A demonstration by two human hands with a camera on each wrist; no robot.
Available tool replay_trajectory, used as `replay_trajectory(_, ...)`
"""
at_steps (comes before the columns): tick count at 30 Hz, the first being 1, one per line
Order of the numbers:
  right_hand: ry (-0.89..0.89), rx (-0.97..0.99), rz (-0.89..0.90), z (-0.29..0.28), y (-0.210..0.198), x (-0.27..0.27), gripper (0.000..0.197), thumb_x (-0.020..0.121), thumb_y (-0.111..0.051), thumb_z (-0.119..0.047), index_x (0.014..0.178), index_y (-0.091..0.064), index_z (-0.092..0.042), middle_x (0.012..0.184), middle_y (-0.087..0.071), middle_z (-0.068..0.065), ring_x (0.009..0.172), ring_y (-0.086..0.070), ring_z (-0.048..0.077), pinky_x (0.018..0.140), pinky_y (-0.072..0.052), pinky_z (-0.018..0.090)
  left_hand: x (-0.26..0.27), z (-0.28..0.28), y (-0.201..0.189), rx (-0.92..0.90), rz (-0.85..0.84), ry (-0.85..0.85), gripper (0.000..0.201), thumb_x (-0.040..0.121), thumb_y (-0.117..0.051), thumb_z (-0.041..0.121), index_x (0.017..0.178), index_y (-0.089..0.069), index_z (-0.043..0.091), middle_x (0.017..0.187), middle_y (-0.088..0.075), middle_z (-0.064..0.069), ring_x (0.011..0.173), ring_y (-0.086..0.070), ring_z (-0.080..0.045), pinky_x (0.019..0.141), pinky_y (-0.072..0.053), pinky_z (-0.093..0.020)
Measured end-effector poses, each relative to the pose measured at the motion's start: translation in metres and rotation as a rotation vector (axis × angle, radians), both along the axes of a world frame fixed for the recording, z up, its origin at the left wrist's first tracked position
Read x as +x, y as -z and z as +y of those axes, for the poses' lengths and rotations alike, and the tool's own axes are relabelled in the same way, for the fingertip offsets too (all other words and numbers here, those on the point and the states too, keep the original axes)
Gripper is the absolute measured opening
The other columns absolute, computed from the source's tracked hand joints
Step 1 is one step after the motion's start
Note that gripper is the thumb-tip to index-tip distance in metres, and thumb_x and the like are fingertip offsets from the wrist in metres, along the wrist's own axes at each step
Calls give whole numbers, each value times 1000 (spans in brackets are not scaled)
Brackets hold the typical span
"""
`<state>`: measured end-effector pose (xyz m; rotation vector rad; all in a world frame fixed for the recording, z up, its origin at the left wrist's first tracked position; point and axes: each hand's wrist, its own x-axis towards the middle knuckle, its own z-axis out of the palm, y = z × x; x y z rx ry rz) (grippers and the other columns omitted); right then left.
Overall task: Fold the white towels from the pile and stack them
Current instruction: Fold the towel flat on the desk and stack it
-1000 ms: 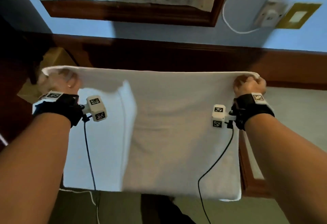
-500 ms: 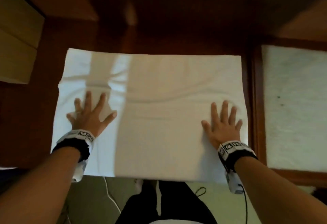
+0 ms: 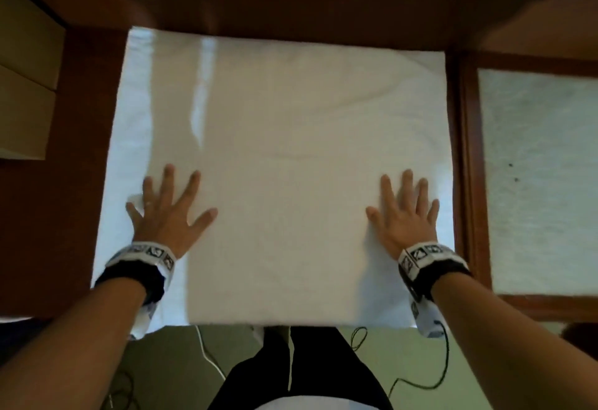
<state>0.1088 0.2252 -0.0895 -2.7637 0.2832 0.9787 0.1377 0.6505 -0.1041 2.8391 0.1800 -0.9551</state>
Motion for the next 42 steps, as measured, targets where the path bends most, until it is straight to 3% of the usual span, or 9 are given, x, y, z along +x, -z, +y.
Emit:
replay_trajectory(3,44,5,68,6,4,-30,70,95,-12,-69,146,29,-46,150,46,-8,142,36,30,117,5,64,-22,-1,2,44,40,-13,80,80,-14,84,147,21,58,159,35,10,150,21,-34,115,-6,-71)
replay_trajectory(6,49,-9,53,4,8,-2,72,95,-20,-68,149,22,-46,153,42,-9,144,34,31,115,5,67,10,4,6,81,23,5,77,83,-14,83,145,23,58,160,33,11,150,18,-36,114,-10,-71)
replay_trajectory(12,67,-4,1,2,9,80,72,96,-29,-65,152,13,-46,158,34,-10,146,28,32,115,1,68,98,6,7,32,-14,5,73,94,-33,72,154,5,51,165,21,11,153,12,-32,118,-9,-66)
replay_trajectory(16,92,-11,3,11,1,74,75,95,-31,-66,154,10,-42,160,32,-5,147,27,29,117,5,65,80,2,-6,-164,-159,-185,76,97,-48,57,159,-11,35,168,7,5,154,2,-24,123,-11,-55)
replay_trajectory(22,-50,22,77,25,-4,-29,73,89,-18,-77,144,25,-55,152,45,-8,143,34,35,114,3,70,-29,5,3,51,13,-26,73,88,-18,79,149,17,56,163,28,5,151,15,-36,115,-6,-71)
replay_trajectory(25,-83,1,62,16,3,-14,76,86,-19,-81,143,24,-57,153,43,-9,143,34,37,113,3,72,-8,12,3,63,21,-7,75,85,-16,82,145,22,59,161,32,6,151,16,-38,113,-10,-74)
replay_trajectory(33,-29,-14,-68,16,16,64,74,87,-27,-80,149,7,-56,160,29,-8,147,24,35,111,2,73,86,7,5,50,44,-7,84,83,-34,85,149,12,58,163,27,10,152,15,-34,113,-9,-73)
replay_trajectory(37,-5,-20,-39,22,8,25,74,93,-27,-72,151,10,-48,160,31,-3,148,25,31,114,-2,70,35,3,-8,-14,40,-25,86,83,-36,83,150,12,57,163,27,11,152,16,-29,115,-6,-71)
replay_trajectory(42,21,34,-44,27,8,-98,76,92,-22,-73,152,16,-45,157,37,-2,147,28,29,118,-2,63,-102,16,-8,5,124,70,89,74,-3,95,146,28,53,153,46,8,148,27,-31,114,3,-71)
